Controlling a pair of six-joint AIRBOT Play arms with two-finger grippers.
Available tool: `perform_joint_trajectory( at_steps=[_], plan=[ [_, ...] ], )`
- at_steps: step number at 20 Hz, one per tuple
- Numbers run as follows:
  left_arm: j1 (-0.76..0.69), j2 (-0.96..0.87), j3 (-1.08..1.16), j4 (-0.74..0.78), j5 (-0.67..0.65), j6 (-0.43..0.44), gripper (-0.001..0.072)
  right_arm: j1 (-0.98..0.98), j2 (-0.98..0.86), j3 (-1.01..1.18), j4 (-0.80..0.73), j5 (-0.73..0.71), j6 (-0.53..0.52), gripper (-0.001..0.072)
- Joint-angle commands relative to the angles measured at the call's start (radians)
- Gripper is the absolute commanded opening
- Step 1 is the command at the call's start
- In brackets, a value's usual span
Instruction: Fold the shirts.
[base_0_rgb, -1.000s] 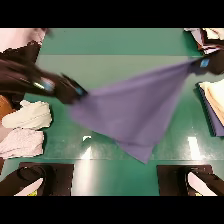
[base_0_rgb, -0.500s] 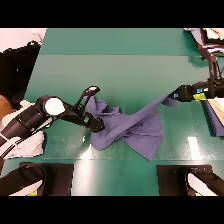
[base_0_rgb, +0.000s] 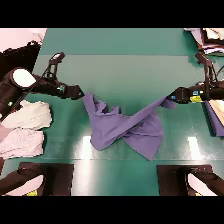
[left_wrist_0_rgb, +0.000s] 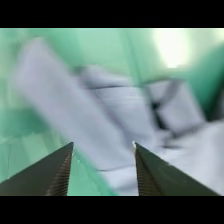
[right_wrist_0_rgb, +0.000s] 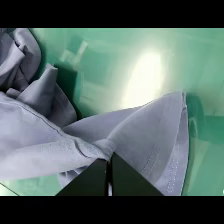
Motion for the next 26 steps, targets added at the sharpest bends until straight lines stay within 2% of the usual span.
perform_joint_trajectory(
  at_steps=[1,3,5,7,10,14,15,16,17,18,21,26],
  plan=[
    [0.093,-0.118,-0.002,-0.006,-0.048,0.023,0.0456,0.001,0.0,-0.002,0.0,-0.014,0.002,0.0012],
    [0.093,-0.218,-0.007,-0.059,-0.048,0.027,0.0456,0.001,0.0,-0.002,0.0,-0.013,0.002,0.0012],
    [0.093,-0.309,-0.007,-0.151,-0.044,0.043,0.0639,0.001,0.0,-0.002,0.0,-0.012,0.002,0.0012],
    [0.093,-0.365,-0.007,-0.223,-0.029,0.048,0.0637,0.001,0.0,-0.002,0.0,-0.013,0.002,0.0011],
    [0.091,-0.394,-0.007,-0.35,0.023,0.118,0.0635,0.0,0.0,-0.002,0.0,-0.014,0.002,0.0012],
    [0.091,-0.394,-0.007,-0.403,0.065,0.121,0.0627,0.001,0.0,-0.002,0.0,-0.028,0.003,0.0012],
    [0.091,-0.394,-0.007,-0.402,0.063,0.121,0.044,0.001,0.0,-0.002,0.0,-0.032,0.003,0.0012],
    [0.091,-0.394,-0.007,-0.402,0.063,0.122,0.0216,0.001,0.0,-0.002,0.0,-0.035,0.003,0.0012],
    [0.091,-0.394,-0.007,-0.402,0.063,0.122,0.0066,0.001,0.0,-0.002,0.0,-0.039,0.003,0.0012],
    [0.091,-0.394,-0.006,-0.403,0.06,0.128,0.0025,0.001,0.0,-0.002,0.0,-0.039,0.003,0.0012],
    [0.093,-0.348,0.006,-0.395,0.063,0.13,0.0023,0.0,-0.001,0.02,-0.011,-0.04,0.002,0.0012],
    [0.147,-0.059,0.2,-0.294,0.062,0.137,0.0024,-0.059,0.0,0.281,-0.011,-0.034,0.001,0.0012]
  ],
)
